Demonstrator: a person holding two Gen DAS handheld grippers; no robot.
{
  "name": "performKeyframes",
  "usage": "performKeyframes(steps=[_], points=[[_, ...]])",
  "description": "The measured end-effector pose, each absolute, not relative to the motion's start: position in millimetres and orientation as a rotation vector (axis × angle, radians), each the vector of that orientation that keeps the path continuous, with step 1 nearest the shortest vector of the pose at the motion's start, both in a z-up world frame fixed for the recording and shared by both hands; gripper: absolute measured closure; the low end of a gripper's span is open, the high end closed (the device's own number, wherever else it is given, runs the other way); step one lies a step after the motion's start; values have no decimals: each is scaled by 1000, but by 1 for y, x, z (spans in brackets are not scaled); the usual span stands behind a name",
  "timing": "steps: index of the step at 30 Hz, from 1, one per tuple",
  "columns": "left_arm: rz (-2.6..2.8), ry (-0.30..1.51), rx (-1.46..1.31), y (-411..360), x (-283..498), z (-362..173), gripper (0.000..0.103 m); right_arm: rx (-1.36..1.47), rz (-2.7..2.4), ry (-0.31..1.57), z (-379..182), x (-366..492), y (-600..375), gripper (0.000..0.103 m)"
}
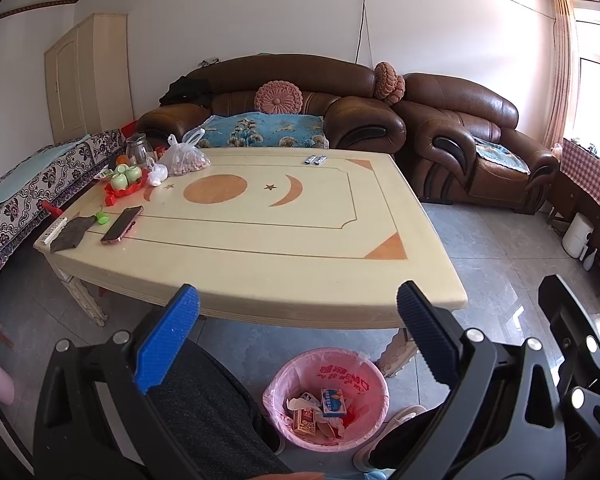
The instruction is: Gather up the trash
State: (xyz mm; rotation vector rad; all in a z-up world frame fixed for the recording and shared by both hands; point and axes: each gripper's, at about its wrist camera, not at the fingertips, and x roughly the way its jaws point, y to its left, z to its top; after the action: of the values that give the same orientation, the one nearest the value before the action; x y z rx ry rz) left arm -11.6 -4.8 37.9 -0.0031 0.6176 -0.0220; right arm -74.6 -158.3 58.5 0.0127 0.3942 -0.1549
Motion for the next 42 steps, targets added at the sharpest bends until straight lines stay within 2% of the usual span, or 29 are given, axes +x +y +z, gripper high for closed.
performKeyframes(steps=[42], points=[[-30, 640, 1, -2, -11, 37, 6, 12, -150, 395, 57, -74, -157, 7]])
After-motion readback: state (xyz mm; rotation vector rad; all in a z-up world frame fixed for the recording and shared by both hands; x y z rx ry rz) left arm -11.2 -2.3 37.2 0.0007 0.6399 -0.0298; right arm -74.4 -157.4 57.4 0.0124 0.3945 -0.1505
